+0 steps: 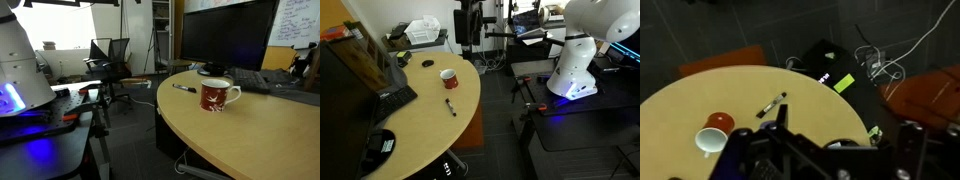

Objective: Pick up the pen from the table and place it in the brown cup.

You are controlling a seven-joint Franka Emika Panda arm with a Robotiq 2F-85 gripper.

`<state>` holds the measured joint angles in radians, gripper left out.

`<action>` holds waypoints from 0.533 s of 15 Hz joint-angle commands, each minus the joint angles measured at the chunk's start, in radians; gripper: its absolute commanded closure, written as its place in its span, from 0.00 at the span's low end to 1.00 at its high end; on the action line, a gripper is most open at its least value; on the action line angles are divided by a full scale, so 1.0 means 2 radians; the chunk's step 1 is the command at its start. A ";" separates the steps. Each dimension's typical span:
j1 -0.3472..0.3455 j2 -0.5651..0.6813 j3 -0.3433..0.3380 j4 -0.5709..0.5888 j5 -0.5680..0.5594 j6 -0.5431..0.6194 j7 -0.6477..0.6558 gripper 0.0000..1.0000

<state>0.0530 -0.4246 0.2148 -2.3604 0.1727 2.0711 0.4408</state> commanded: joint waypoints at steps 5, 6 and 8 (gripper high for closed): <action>0.003 0.000 -0.003 0.001 -0.002 -0.001 0.001 0.00; -0.009 0.010 0.011 0.001 -0.019 0.017 0.046 0.00; -0.027 0.048 0.027 0.006 -0.046 0.042 0.115 0.00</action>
<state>0.0429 -0.4134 0.2243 -2.3625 0.1422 2.0873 0.5133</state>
